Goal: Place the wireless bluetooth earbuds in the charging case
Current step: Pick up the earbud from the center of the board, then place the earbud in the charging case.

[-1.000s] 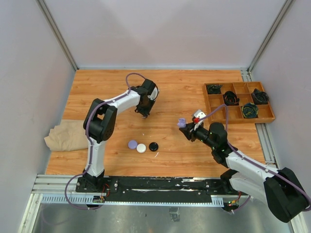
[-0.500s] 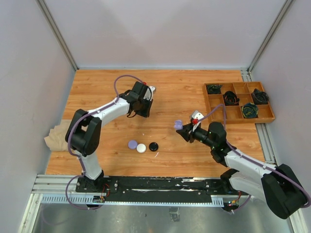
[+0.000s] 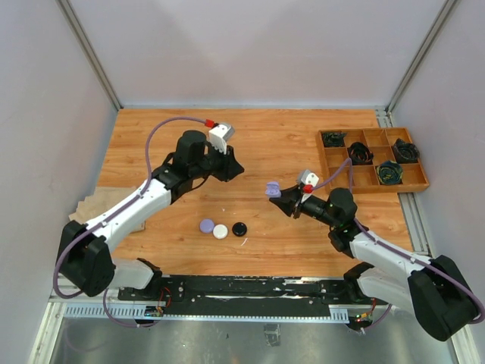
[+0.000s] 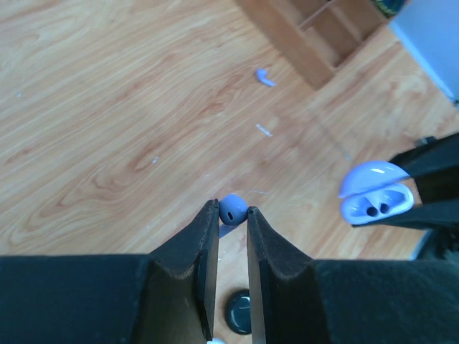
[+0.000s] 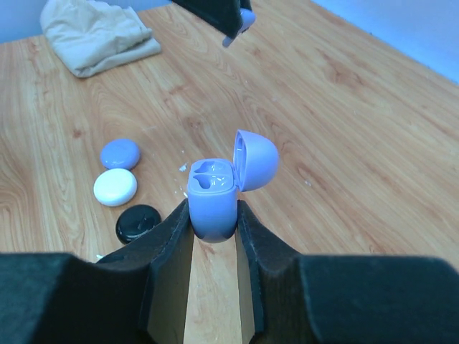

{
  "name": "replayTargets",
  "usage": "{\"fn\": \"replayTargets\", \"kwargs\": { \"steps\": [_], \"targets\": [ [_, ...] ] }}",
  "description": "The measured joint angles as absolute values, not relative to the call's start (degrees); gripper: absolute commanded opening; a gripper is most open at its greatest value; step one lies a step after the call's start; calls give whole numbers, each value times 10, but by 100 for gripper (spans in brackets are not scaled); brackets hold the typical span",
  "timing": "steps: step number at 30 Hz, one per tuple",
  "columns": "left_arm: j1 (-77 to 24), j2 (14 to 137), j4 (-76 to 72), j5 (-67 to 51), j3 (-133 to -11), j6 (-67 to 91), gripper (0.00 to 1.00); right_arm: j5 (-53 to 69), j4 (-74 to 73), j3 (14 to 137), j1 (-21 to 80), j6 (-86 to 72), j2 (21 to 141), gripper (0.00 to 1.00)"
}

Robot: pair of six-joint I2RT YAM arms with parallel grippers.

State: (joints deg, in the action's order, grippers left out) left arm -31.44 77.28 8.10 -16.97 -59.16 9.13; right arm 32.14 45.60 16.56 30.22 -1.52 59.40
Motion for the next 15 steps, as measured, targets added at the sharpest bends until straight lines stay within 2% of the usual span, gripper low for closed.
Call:
{"fn": "replayTargets", "kwargs": {
  "steps": [15],
  "targets": [
    [-331, 611, -109, -301, -492, 169, 15, 404, 555, 215, 302, -42, 603, 1]
  ]
}}
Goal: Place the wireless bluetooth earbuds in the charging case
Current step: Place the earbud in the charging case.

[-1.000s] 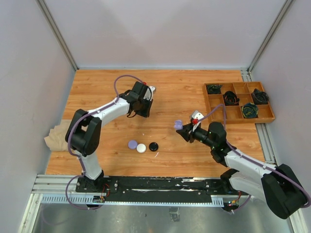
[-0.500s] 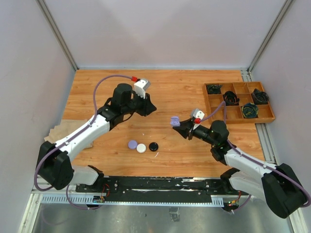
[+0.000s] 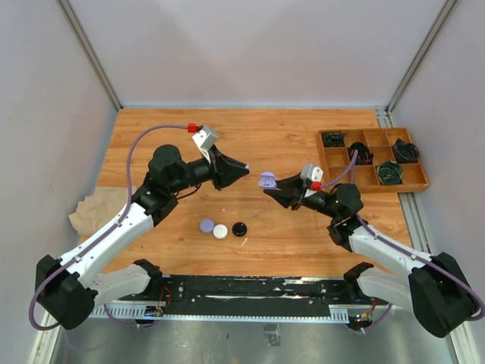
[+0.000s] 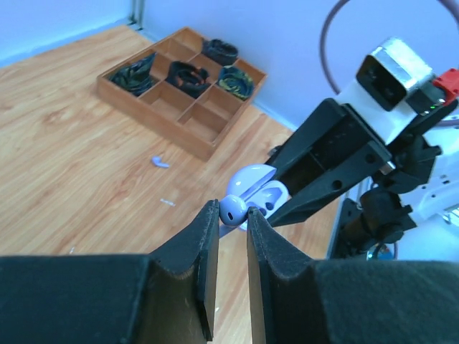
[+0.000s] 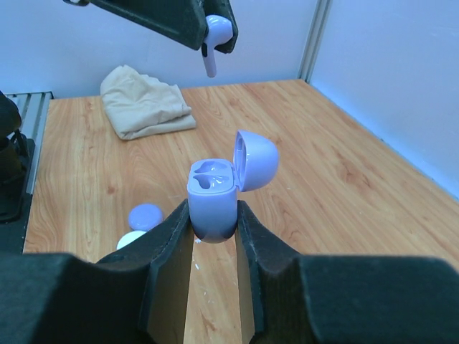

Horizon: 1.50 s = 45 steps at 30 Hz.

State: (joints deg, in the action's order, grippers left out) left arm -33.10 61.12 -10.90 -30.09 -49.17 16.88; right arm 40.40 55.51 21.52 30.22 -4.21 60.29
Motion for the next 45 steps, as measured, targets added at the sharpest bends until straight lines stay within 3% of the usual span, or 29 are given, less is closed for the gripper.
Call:
{"fn": "replayTargets", "kwargs": {
  "steps": [24, 45],
  "targets": [
    [-416, 614, -280, -305, -452, 238, 15, 442, 783, 224, 302, -143, 690, 1],
    [-422, 648, -308, -294, -452, 259, 15, 450, 813, 227, 302, -166, 700, 1]
  ]
}}
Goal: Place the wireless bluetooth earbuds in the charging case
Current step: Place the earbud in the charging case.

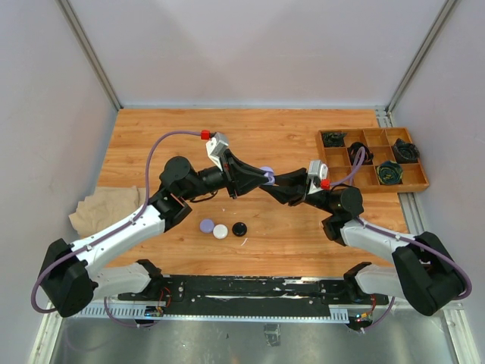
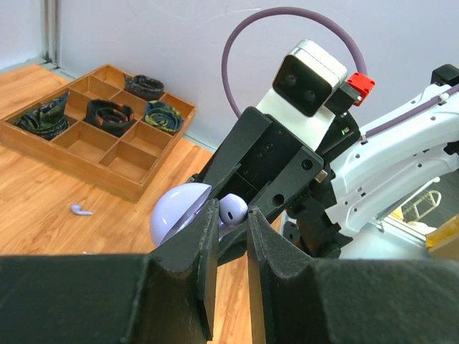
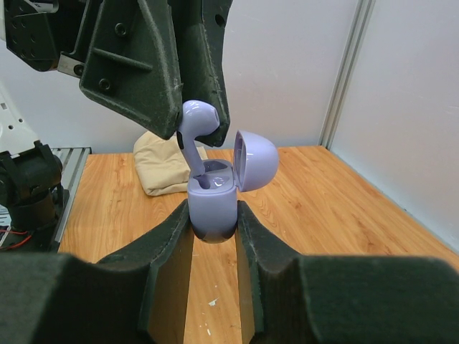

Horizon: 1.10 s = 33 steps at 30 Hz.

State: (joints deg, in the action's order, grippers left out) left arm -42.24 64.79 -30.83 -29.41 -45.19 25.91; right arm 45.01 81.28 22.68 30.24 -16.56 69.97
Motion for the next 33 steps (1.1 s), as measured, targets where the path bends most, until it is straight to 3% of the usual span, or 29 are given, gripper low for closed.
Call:
{"fn": "replayTargets", "kwargs": {
  "steps": [33],
  "targets": [
    [-427, 649, -312, -244, -439, 292, 18, 445, 811, 227, 302, -165, 700, 1]
  ]
}}
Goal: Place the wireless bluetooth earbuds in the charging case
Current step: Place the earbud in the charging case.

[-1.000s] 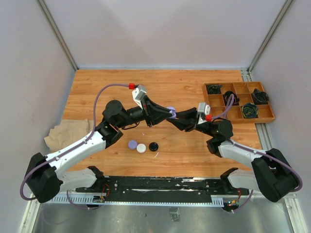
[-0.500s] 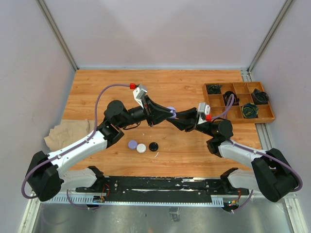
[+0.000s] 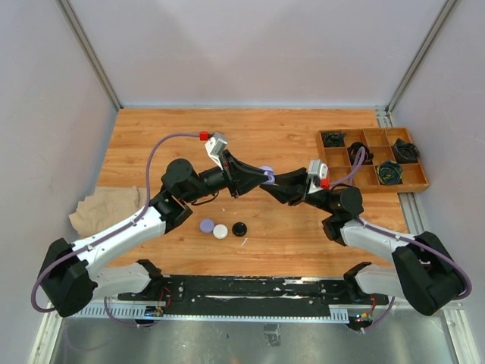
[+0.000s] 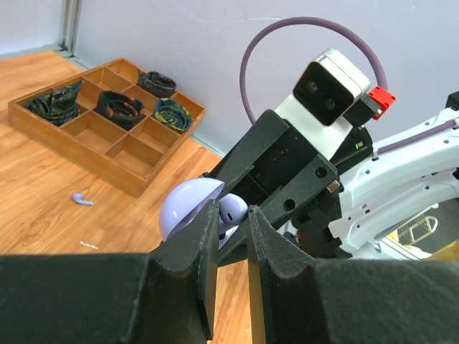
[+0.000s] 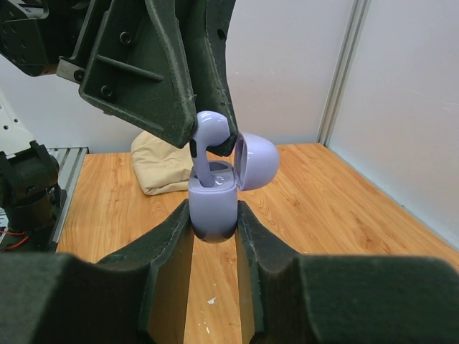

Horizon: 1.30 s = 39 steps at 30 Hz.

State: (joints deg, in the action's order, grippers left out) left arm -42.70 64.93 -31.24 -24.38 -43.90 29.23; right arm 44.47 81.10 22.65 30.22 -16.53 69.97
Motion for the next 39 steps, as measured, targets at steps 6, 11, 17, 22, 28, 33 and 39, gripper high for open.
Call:
{"fn": "replayTargets", "kwargs": {
  "steps": [6, 11, 17, 22, 28, 33, 39],
  "targets": [
    [-429, 641, -294, -227, -439, 292, 18, 444, 808, 227, 302, -165, 700, 1],
    [-429, 634, -273, -216, -440, 287, 19, 443, 803, 226, 302, -165, 700, 1],
    [-429, 632, -251, -213, -448, 281, 19, 443, 798, 225, 302, -165, 700, 1],
    [-429, 632, -234, -204, -455, 278, 20, 443, 795, 225, 302, -165, 700, 1],
    [-430, 632, -213, -195, -464, 277, 24, 440, 794, 225, 302, -165, 700, 1],
    [-430, 632, -197, -189, -472, 277, 25, 442, 794, 225, 302, -165, 700, 1],
    [-429, 632, -190, -184, -474, 285, 25, 451, 796, 225, 302, -162, 700, 1]
  ]
}}
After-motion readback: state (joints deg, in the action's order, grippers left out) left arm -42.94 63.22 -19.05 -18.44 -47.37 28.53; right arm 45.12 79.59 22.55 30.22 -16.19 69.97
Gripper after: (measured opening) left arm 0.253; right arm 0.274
